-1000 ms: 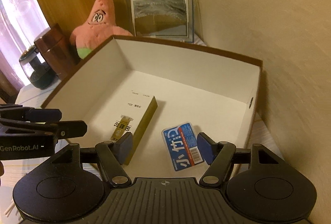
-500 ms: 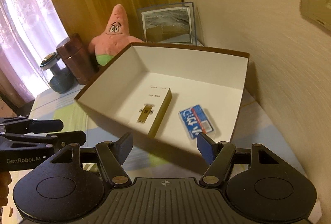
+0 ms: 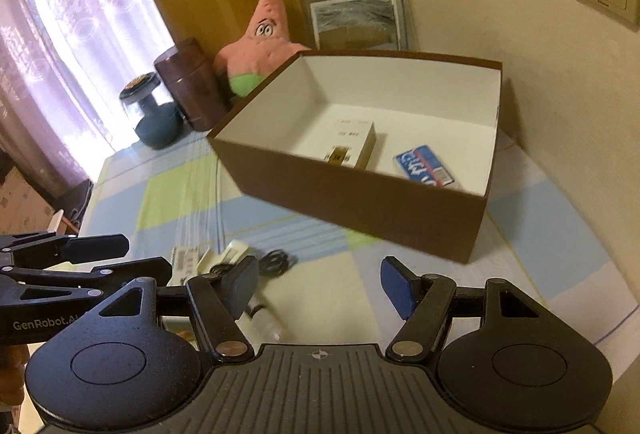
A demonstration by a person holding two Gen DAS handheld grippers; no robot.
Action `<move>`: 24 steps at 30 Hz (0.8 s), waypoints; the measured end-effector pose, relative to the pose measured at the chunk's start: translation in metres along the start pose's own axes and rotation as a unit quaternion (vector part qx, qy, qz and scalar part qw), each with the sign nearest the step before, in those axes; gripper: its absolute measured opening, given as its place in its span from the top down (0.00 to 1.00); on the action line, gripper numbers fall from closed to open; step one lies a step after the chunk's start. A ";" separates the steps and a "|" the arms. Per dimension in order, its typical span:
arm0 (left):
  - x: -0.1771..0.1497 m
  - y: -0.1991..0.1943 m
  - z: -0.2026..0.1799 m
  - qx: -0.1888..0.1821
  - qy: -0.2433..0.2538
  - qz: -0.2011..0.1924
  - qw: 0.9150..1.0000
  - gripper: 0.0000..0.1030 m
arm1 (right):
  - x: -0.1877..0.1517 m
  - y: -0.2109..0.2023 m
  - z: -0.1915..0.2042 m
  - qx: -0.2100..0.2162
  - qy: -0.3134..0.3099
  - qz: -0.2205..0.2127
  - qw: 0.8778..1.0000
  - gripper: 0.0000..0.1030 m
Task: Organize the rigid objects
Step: 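Lift both tools out of the brown box back over the table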
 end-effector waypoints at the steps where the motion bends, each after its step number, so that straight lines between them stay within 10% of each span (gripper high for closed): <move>1: -0.004 -0.003 0.000 0.001 -0.001 0.000 1.000 0.44 | -0.004 -0.001 0.002 0.000 -0.002 0.000 1.000 0.37; 24: -0.126 -0.040 0.037 0.047 -0.055 0.041 0.997 0.44 | -0.114 0.024 0.048 0.051 -0.097 0.066 0.992 0.37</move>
Point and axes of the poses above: each gripper's, at about its wrist camera, not at the fingertips, and y roughly the way its jaws point, z to its left, x to its top, the point moved 9 cm from there along y, roughly the way its jaws point, and after that the axes turned 15 degrees about y, right-handed, at the moved point
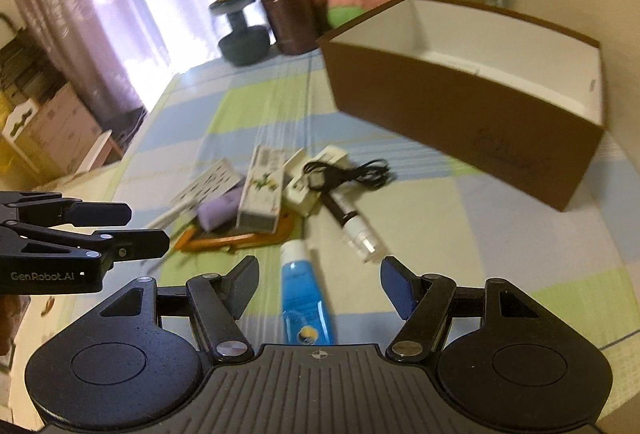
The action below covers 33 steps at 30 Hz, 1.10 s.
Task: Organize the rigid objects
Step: 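Lift both tools out of the brown box back over the table, then grasp the blue tube with the right tool while the left tool grasps the wifi repeater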
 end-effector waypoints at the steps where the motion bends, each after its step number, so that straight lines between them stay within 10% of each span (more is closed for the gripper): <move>1: -0.004 0.000 0.002 0.004 -0.002 0.002 1.000 0.44 | -0.003 0.003 0.002 0.001 -0.006 0.004 1.000 0.37; 33: -0.066 0.031 0.022 0.040 -0.065 0.063 0.995 0.45 | -0.047 0.101 0.014 -0.041 -0.132 0.071 0.988 0.57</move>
Point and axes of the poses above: each gripper's, at about its wrist camera, not at the fingertips, and y roughly the way its jaws point, z to its left, x to its top, the point moved 9 cm from there along y, roughly the way its jaws point, and after that the axes turned 15 degrees about y, right-handed, at the moved point
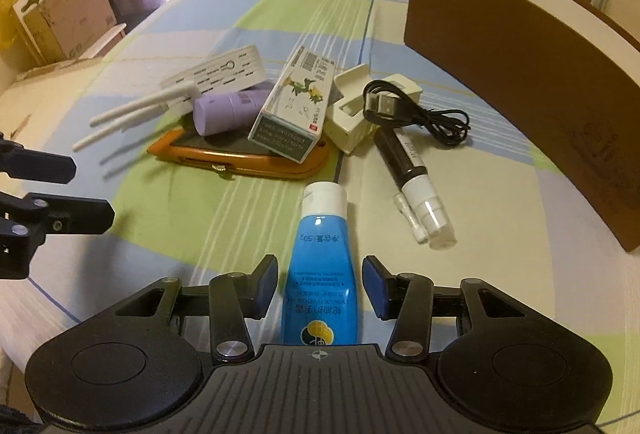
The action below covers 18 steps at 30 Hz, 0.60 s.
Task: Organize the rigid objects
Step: 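Grasp the blue tube with the right tool while the left tool grasps the wifi repeater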
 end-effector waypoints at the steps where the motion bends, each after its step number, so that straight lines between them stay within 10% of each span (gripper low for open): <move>1: 0.000 0.001 0.000 0.000 -0.001 0.001 1.000 0.45 | -0.001 0.002 0.000 -0.002 -0.002 0.001 1.000 0.57; 18: 0.007 0.001 -0.002 -0.019 0.016 -0.004 1.000 0.45 | 0.004 -0.001 -0.003 -0.016 -0.016 -0.029 0.999 0.68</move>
Point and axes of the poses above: each gripper's, at about its wrist camera, not at the fingertips, and y roughly the way its jaws point, z to its left, x to its top, the point moved 9 cm from there along y, roughly the way its jaws point, and after that the axes turned 15 degrees about y, right-handed, at the moved point
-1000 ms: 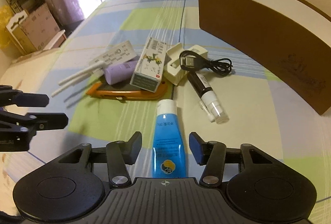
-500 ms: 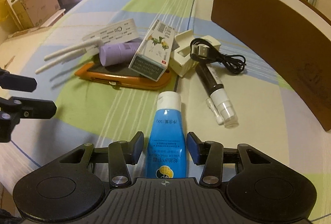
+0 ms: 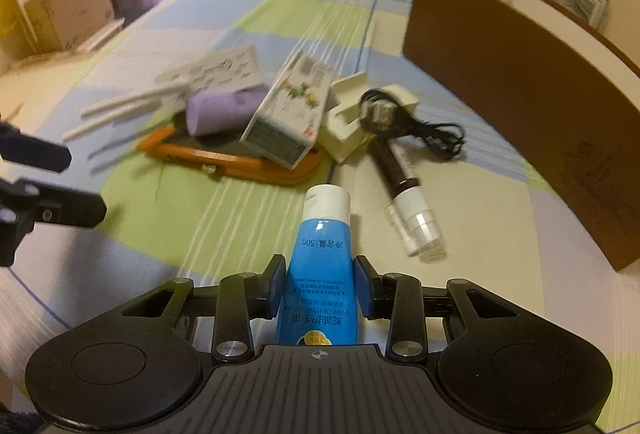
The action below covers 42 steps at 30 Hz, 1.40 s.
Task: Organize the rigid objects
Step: 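Grasp the blue tube with the right tool while the left tool grasps the wifi repeater, then carry the blue tube and wifi repeater over the brown box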
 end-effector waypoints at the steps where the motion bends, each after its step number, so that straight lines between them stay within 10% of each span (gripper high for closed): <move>1: 0.003 -0.002 0.000 -0.004 0.003 -0.004 1.000 0.45 | 0.003 -0.004 -0.003 0.002 0.007 -0.008 1.000 0.68; 13: 0.058 -0.002 0.037 -0.008 0.054 -0.056 0.997 0.45 | 0.041 -0.035 -0.044 -0.005 0.107 -0.070 0.992 0.68; 42: 0.088 0.113 0.086 -0.153 -0.020 0.018 0.988 0.39 | 0.099 -0.026 -0.086 -0.026 0.151 -0.082 0.985 0.68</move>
Point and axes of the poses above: each gripper's, at about its wrist camera, not at the fingertips, and y roughly the way its jaws point, z to its left, x to its top, the point moved 9 cm from there along y, roughly the way its jaws point, and after that the axes turned 15 degrees about y, right-handed, at the moved point
